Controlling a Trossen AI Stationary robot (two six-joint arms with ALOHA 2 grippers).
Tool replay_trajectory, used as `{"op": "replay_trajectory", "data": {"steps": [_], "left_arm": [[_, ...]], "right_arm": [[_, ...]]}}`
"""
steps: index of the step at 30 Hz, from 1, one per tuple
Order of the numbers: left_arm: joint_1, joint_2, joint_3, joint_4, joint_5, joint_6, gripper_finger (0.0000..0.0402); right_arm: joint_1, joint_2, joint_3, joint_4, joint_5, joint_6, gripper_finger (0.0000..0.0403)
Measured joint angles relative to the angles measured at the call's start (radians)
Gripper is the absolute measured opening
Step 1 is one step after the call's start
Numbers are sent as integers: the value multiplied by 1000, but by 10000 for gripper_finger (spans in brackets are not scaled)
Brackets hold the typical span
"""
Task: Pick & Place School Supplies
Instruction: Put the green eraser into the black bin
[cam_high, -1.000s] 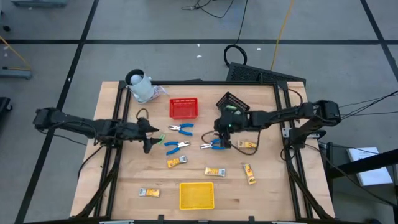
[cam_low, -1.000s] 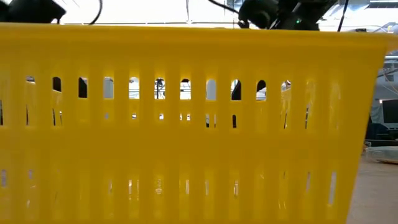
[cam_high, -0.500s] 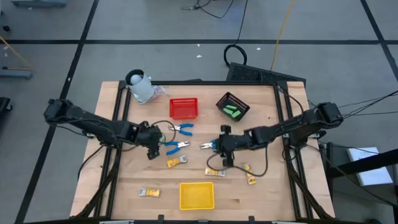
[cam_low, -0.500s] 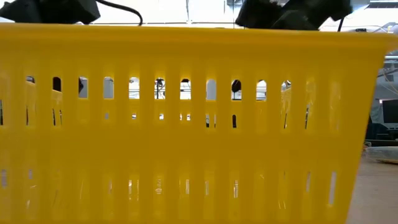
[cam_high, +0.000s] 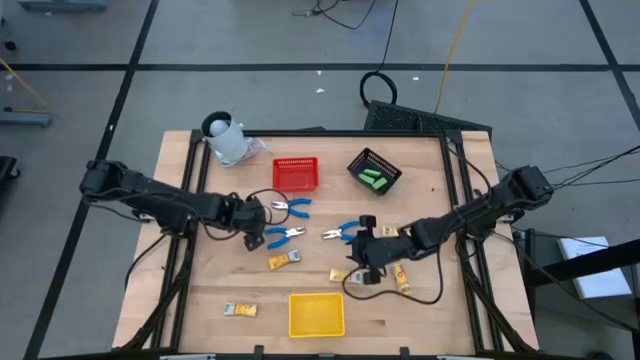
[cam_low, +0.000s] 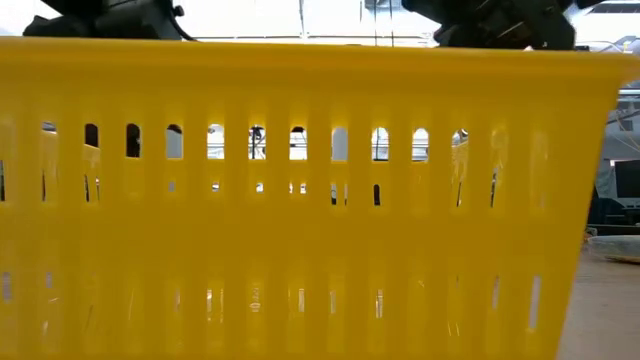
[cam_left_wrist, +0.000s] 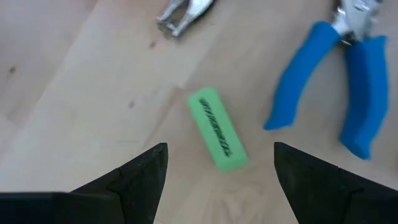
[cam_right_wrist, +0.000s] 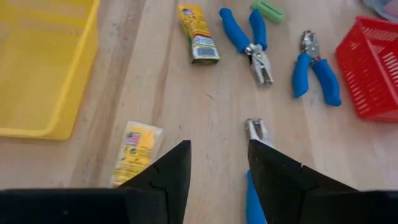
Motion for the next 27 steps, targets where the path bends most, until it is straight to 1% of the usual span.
{"op": "replay_trajectory", "data": {"steps": [3,11,15,23,27], "left_arm": [[23,8,0,1,0,-1,296],[56,9,0,48,27,-9,296],[69,45,0,59,39,-16,296],[90,161,0,64,49,-23,296],[91,182,3,90,62,-23,296]], "right_arm": [[17,0,0,-1,21,0,147],[29,0,0,-1,22,3,146],[29,0,0,-1,22,4,145],[31,0,0,-1,20,4,146],[34,-1,0,-2,19,4,146]]}}
